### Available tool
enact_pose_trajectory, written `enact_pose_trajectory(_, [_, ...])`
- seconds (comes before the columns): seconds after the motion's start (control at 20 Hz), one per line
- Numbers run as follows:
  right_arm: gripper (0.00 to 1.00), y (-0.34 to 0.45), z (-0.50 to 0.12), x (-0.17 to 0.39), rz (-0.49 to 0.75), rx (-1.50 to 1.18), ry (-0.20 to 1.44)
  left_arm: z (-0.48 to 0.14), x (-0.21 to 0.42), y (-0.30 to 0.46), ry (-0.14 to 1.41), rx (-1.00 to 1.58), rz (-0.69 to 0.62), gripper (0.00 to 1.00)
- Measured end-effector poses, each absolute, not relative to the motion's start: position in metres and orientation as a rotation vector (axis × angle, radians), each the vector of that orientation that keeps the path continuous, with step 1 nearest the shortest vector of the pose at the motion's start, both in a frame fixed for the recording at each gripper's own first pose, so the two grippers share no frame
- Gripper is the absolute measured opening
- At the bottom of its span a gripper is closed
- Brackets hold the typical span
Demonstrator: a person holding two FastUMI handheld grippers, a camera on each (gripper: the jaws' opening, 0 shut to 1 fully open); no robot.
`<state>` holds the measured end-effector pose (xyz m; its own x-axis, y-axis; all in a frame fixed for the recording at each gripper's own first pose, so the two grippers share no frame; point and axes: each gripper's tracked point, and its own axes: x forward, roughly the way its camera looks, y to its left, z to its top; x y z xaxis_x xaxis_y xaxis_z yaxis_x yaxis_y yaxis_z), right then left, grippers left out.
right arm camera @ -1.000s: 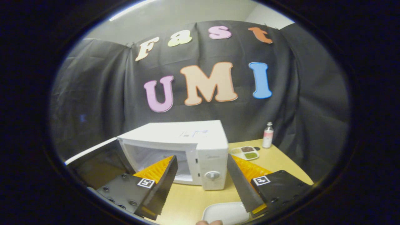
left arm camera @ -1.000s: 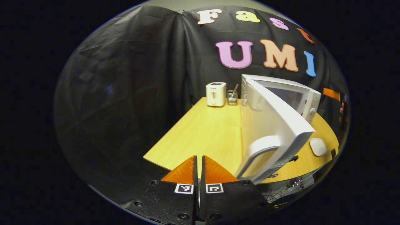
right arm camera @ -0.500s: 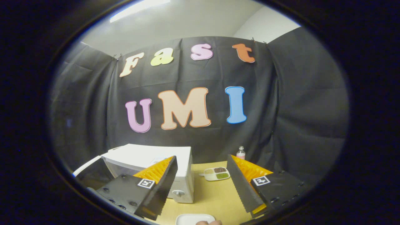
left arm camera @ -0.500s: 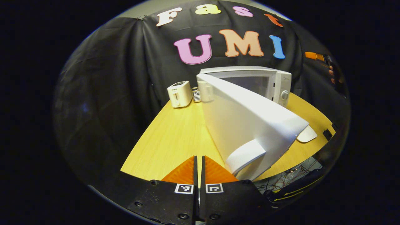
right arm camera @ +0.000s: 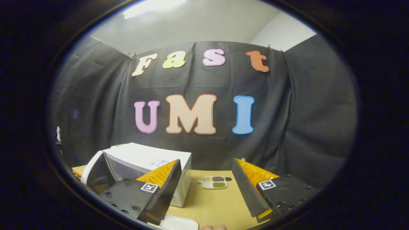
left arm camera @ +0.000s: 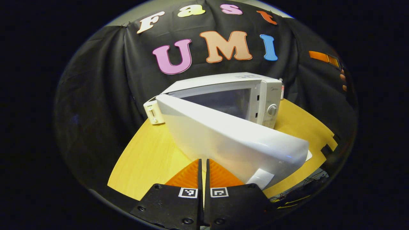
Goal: Open the microwave oven with the left hand, put the food in, and close the microwave oven.
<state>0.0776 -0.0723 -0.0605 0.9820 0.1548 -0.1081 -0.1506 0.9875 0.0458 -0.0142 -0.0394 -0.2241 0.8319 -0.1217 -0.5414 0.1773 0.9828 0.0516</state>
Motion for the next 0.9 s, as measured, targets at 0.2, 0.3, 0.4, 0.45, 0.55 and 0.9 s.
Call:
enact_pose_trajectory(0.2, [0.89,-0.07,-0.06,0.075,0.191,0.021,0.108,-0.219,0.012,-0.07,0.554,0.104,-0.19,0.0])
enact_pose_trajectory(0.3, [0.89,-0.07,-0.061,0.075,0.203,0.011,0.104,-0.216,0.025,-0.083,0.543,0.108,-0.208,0.0])
enact_pose_trajectory(0.4, [0.89,-0.071,-0.063,0.077,0.21,0.015,0.106,-0.212,0.041,-0.093,0.522,0.125,-0.22,0.0])
enact_pose_trajectory(0.45, [0.89,-0.071,-0.063,0.078,0.213,0.02,0.105,-0.21,0.049,-0.097,0.511,0.131,-0.225,0.0])
enact_pose_trajectory(0.55, [0.89,-0.073,-0.061,0.081,0.214,0.027,0.096,-0.208,0.064,-0.107,0.499,0.133,-0.235,0.0])
enact_pose_trajectory(0.9, [0.89,-0.089,-0.052,0.093,0.176,0.064,0.062,-0.2,0.106,-0.139,0.466,0.101,-0.289,0.0])
